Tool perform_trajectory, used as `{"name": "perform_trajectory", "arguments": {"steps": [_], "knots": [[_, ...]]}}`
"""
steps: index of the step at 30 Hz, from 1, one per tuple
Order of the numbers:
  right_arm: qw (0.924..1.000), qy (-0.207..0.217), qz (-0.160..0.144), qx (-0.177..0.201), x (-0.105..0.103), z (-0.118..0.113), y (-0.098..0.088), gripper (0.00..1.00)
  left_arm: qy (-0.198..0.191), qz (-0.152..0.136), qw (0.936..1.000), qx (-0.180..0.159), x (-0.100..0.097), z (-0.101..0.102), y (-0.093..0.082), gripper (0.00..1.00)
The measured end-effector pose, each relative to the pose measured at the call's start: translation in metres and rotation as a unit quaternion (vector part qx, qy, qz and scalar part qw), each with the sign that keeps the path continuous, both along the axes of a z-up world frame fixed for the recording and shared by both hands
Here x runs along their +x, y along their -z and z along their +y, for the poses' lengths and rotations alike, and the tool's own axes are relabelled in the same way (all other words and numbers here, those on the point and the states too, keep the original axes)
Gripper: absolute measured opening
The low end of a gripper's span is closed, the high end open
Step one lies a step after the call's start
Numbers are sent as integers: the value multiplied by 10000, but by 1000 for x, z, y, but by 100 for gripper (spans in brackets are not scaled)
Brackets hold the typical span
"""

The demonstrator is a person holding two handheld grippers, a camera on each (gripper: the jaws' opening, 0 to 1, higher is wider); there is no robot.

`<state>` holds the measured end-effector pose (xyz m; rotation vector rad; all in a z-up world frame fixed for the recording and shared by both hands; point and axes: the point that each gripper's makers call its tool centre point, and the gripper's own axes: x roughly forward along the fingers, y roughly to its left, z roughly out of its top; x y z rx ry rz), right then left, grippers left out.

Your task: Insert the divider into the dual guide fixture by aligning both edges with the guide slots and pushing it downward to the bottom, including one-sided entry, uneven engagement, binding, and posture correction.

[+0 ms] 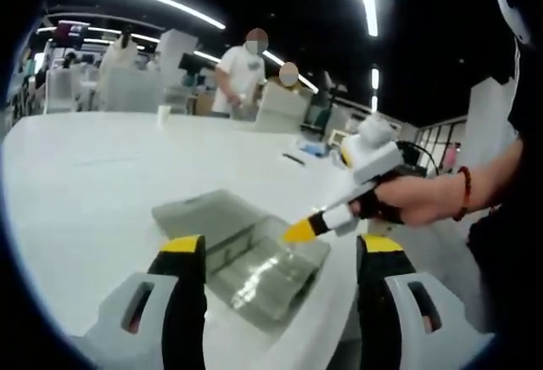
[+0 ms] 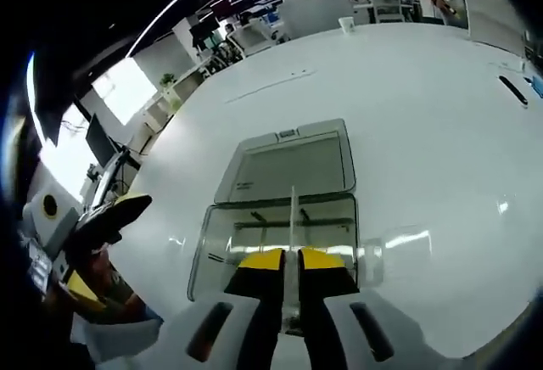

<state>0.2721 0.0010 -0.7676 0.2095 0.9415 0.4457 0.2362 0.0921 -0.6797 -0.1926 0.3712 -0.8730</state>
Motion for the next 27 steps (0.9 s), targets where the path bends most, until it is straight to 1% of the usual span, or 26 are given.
{"name": "perform_trajectory", "arguments": {"steps": [1, 2, 3, 4, 7, 10, 12, 15, 18, 20, 24, 27], "knots": [[9998, -163, 85, 50, -1, 6, 1, 1, -5, 6, 10000, 3, 0, 0, 0, 70], [9997, -124, 197, -7, -3, 5, 3, 1, -32, 17, 10000, 10, 1, -1, 0, 69], [9989, -387, 147, -217, -2, 6, 6, 1, -40, 19, 10000, 27, 1, -1, 0, 69], [9986, -434, 128, -255, -1, 6, 6, 1, -42, 14, 10000, 37, 1, -1, 0, 69], [9989, -400, 160, -199, -2, 6, 8, 1, -77, 28, 10000, 53, 0, 0, 0, 69], [9991, -354, 202, -81, -3, 5, 12, 1, -108, 120, 9997, 169, -3, 1, 5, 69], [9988, -426, 206, -97, -3, 6, 12, 1, -155, 176, 9993, 303, -4, 3, 7, 67], [9981, -553, 204, -196, -3, 6, 14, 1, -219, 162, 9990, 361, -6, 3, 6, 67], [9977, -605, 238, -211, -4, 7, 19, 1, -309, 230, 9983, 441, -6, 5, 9, 67], [9977, -604, 228, -208, -3, 6, 18, 2, -362, 250, 9977, 510, -7, 7, 11, 67], [9979, -604, 170, -150, -4, 6, 19, 2, -552, 361, 9960, 606, -10, 9, 15, 67], [9979, -634, 127, -102, -5, 7, 19, 3, -759, 455, 9931, 764, -11, 12, 21, 67]]}}
